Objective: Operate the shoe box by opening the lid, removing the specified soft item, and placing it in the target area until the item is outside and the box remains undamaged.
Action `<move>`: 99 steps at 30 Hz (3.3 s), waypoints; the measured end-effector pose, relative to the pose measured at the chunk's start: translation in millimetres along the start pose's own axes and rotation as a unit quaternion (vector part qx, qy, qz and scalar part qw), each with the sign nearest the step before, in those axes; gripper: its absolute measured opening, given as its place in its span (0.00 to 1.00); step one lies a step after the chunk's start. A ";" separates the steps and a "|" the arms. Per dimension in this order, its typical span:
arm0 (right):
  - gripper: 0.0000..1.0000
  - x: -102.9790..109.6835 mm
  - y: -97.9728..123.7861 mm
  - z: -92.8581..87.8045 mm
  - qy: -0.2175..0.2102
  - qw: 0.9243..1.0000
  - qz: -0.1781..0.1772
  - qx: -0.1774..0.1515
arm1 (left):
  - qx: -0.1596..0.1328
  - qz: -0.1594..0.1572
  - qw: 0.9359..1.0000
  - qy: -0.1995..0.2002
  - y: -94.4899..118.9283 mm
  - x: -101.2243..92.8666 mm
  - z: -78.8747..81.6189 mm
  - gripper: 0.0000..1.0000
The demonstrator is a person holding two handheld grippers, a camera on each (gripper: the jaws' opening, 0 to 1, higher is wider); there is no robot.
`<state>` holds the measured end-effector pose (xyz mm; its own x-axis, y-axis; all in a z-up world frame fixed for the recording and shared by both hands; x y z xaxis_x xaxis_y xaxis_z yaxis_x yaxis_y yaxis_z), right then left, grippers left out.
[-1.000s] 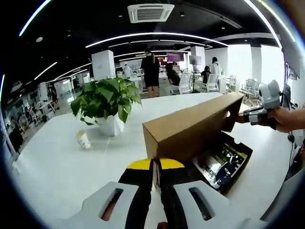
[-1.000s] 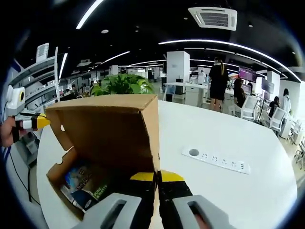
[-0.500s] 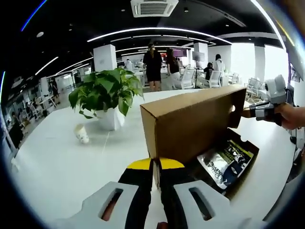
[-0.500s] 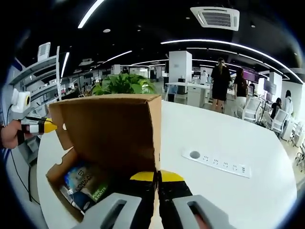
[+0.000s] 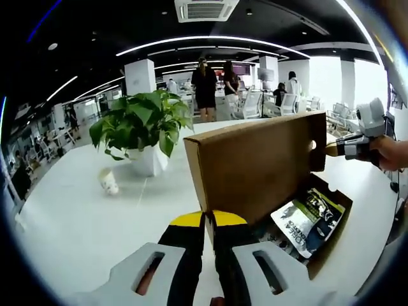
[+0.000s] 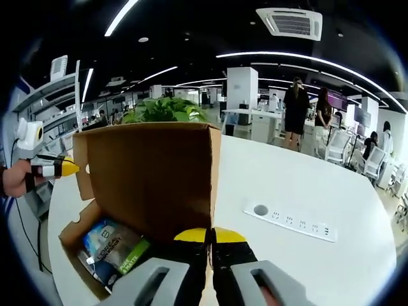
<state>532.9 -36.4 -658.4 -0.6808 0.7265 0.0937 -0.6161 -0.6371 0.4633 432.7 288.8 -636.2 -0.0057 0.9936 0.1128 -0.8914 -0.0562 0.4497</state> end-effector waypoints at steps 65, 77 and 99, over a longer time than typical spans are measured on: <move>0.00 -5.7 -40.8 -0.3 -0.012 0.998 0.006 0.056 | 0.072 -0.019 0.997 -0.005 -41.2 19.1 4.1 0.02; 0.00 -2.5 -48.9 -3.3 -0.005 0.998 0.016 0.066 | 0.095 -0.013 0.995 0.000 -42.6 23.1 -4.5 0.02; 0.00 -3.6 -62.2 -10.2 -0.009 0.997 0.020 0.079 | 0.124 0.004 0.992 0.003 -58.0 24.0 -16.4 0.02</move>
<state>569.6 -2.0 -696.6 -0.6953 0.7070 0.1290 -0.5185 -0.6177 0.5913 476.8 317.6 -674.0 -0.0167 0.9936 0.1120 -0.7517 -0.0864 0.6538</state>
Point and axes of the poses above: the point that each gripper's makers call its tool centre point, and the gripper's own axes: y roughly backward along the fingers, x roughly to its left, z roughly out of its top, the point moved 7 cm from there along y, roughly backward along the fingers, and after that the axes turned 9 degrees about z, right-handed, at the moved point
